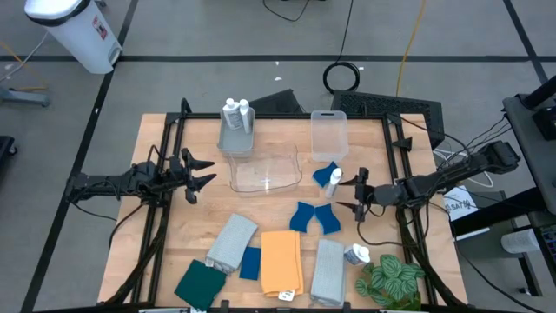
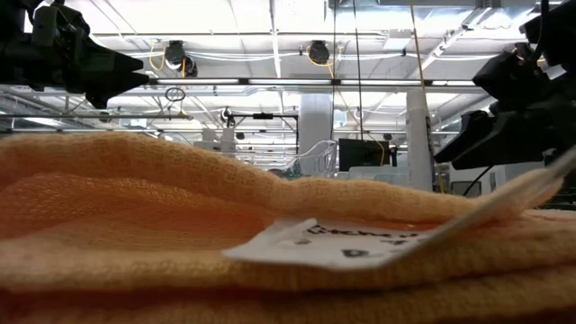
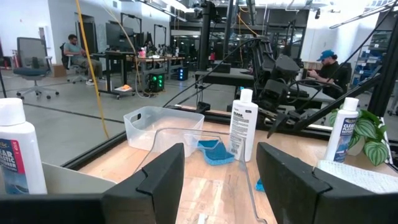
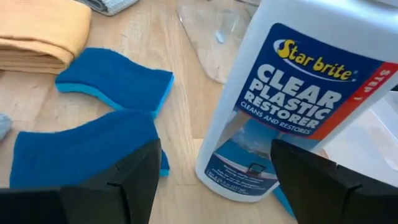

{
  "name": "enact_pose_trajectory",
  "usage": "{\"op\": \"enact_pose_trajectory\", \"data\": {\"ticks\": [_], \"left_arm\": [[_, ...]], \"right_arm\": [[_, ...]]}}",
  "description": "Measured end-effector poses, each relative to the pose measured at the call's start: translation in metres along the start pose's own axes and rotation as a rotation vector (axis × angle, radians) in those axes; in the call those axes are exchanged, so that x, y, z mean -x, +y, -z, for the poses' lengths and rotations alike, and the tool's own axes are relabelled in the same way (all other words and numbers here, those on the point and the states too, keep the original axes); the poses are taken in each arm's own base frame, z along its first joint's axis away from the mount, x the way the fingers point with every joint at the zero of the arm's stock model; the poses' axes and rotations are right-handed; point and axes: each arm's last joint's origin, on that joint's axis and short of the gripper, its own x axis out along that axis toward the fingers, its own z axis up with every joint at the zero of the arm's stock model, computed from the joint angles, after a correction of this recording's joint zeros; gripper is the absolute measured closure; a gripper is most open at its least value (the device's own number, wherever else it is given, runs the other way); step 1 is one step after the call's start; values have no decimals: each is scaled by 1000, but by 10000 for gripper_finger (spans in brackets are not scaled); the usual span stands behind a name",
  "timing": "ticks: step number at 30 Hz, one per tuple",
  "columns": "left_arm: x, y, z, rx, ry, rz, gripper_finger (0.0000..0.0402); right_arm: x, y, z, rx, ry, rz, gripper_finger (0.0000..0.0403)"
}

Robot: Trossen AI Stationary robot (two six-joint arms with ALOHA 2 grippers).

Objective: Pick & Place Kitchen Items
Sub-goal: Put the white plastic restorer bottle into the gray bin

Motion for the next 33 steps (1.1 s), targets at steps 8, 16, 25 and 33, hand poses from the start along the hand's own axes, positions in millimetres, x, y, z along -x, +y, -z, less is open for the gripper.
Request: {"op": "enact_pose_trajectory", "data": {"ticks": [8,16,25,33], "left_arm": [[0,0,0,0,0,0,194],[0,0,0,0,0,0,194],[0,0,0,0,0,0,194],[0,0,0,0,0,0,195]], "right_arm": [[6,-10,-1,50,-14,200,124],[4,-26,7,90,97,316,139],[7,-36,1,53,46,407,285],[2,-62,-8,79,-9,456,391]]}}
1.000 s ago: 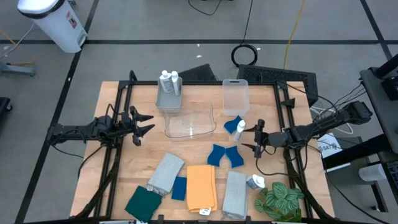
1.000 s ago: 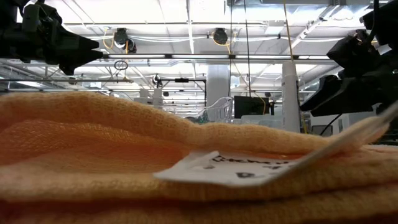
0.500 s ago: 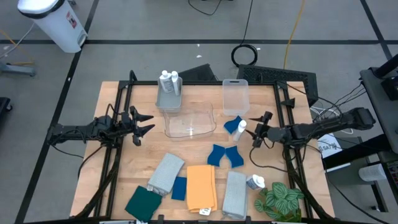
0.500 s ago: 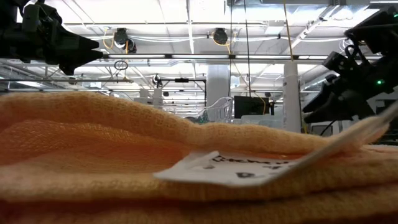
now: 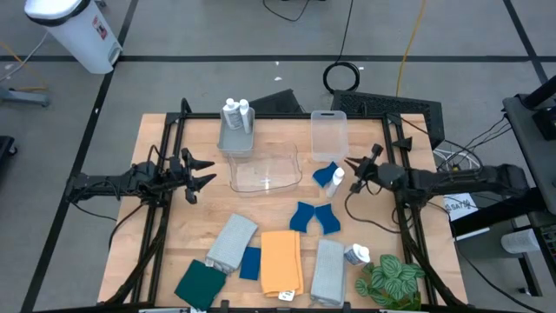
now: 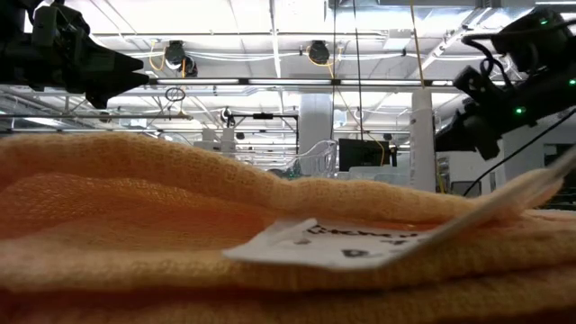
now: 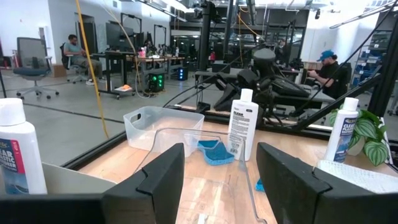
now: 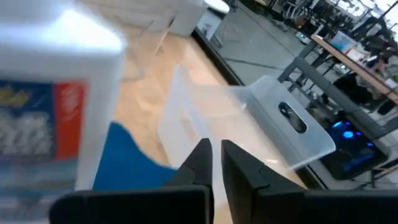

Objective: Pick & Place Kitchen Items
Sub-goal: Put the white plastic restorer bottle into the gray bin

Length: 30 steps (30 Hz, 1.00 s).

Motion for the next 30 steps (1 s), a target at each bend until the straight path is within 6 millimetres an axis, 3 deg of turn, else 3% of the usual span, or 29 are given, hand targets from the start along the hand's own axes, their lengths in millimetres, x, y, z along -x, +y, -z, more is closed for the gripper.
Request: {"op": "enact_pose_trajectory", "data": {"ticks": [9,18,30], "left_arm": [[0,0,0,0,0,0,194],[0,0,0,0,0,0,194],[0,0,0,0,0,0,195]], "right_arm": [[-16,-21,-3,-93,-156,-252,402],[-17,-28,-4,-157,-237,-426,402],[-17,-27,0,-321,-168,-467,403]]}}
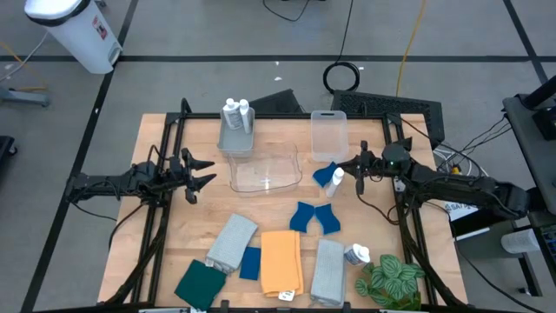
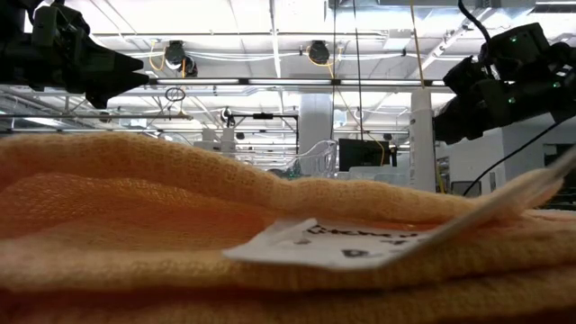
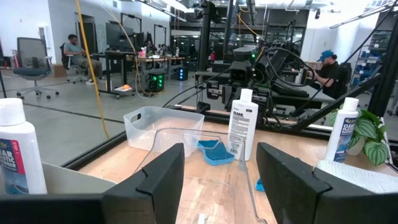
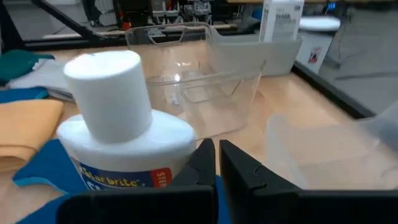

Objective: Pick & Place Kitchen Items
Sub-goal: Put the white plastic restorer bottle into the gray bin

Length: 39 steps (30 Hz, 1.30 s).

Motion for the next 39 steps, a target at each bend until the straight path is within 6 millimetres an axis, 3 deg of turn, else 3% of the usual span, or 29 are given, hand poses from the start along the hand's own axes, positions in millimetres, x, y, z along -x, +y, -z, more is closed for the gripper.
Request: {"op": "enact_pose_trajectory", "data": {"ticks": [16,26,39], "left_arm": [[0,0,0,0,0,0,194],[0,0,0,0,0,0,194],[0,0,0,0,0,0,194]], "right_arm": [[1,4,9,-250,98,-103,403],[2,10,9,-303,117,-318,403],[4,14,10,-320,136,-455,403]]}}
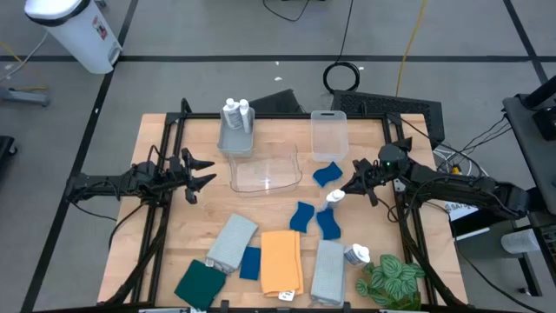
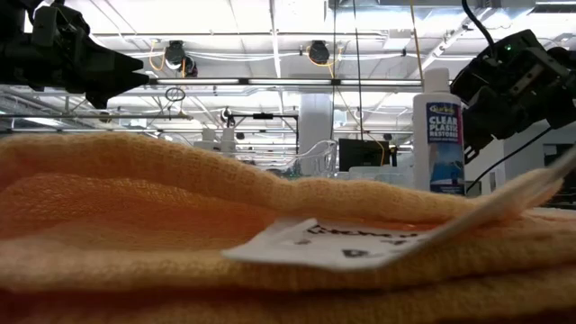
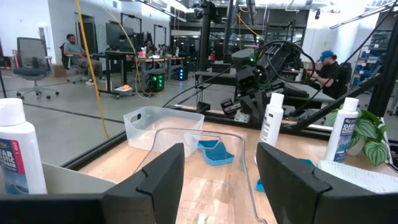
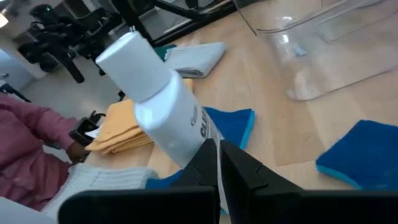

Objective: Pick & Place Kitchen Items
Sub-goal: Put the white plastic restorer bottle into the gray bin

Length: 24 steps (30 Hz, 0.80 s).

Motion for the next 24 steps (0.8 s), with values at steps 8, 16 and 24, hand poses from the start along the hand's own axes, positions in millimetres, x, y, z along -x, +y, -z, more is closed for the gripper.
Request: {"op": "enact_pose_trajectory", "data": {"ticks": [8,16,24], "left_arm": [[0,0,0,0,0,0,195],[0,0,0,0,0,0,194],[0,0,0,0,0,0,195]], "right_arm": [[0,-6,5,81,-23,164,391],[-5,-3,26,92,36,196,259],[-16,14,33,102,97,57,175]]}}
